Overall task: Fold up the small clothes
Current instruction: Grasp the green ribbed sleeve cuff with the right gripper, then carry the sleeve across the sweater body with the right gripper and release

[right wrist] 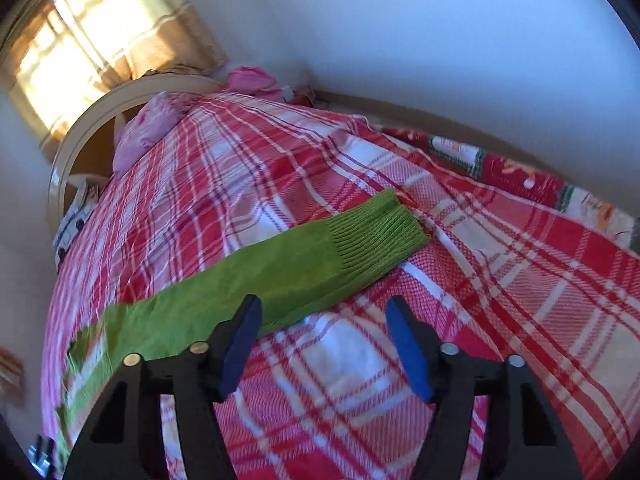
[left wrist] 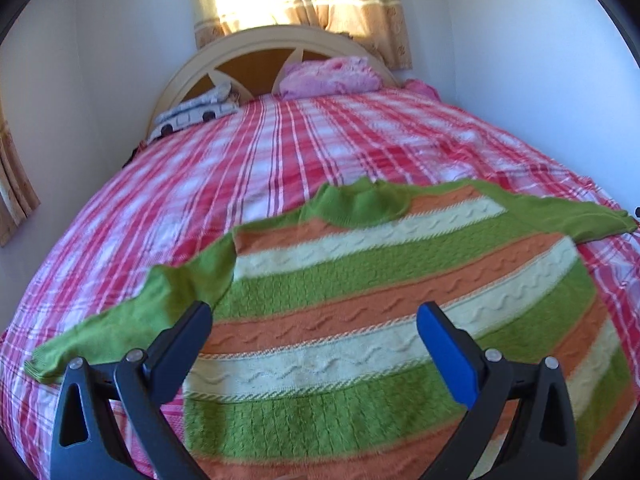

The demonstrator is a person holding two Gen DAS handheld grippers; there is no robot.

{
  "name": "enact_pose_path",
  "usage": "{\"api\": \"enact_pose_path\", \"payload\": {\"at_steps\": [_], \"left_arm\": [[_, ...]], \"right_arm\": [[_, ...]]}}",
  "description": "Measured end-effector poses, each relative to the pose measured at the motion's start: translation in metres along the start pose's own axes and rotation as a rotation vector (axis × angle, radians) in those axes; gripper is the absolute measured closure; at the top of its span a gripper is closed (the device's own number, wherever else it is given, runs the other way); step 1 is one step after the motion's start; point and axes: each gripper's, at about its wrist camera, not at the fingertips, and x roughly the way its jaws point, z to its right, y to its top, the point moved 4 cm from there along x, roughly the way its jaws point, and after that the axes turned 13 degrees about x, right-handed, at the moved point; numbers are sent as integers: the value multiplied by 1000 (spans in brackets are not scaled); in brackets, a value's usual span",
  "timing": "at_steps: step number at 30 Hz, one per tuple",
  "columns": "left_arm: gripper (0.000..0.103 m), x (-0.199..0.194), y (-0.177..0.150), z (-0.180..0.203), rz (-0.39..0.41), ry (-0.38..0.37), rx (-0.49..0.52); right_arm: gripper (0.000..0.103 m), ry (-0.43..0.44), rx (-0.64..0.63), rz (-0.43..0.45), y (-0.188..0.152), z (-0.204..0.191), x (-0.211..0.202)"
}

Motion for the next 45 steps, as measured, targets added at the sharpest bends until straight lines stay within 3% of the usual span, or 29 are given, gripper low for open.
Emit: {"api": "enact_pose_path", "payload": {"at_steps": [6,8,10,16,22,29,35,39,45], "left_arm": [[0,20,-10,-5,-43,-10,-30],[0,25,-13,-3,-53,-15,-21],[0,32,-15,-2,-66,-29,-20],[0,48,-24,1,-116,-84,-29],[0,51,-26,0,-129,-116,-46],[0,43,-24,-9,-101,-134,-79],[0,23,-18,-28,-58,-118,-89],[0,10,-17,-44,-39,-91,-88],[0,1,-15,-63,-27,-53,-98]], "right_arm": [[49,-56,88,-31,23,14,44],[60,-79,110,-30,29,20,55],[94,-93,112,-2,36,22,61],[96,-30,31,60,41,-3,57],[96,113,-189,119,22,-97,22],[97,308,-425,101,-43,-225,-12],[97,440,-570,56,-114,-305,-26],[97,497,-644,11,-168,-345,-23],[97,537,-728,-79,-249,-374,-5]]}}
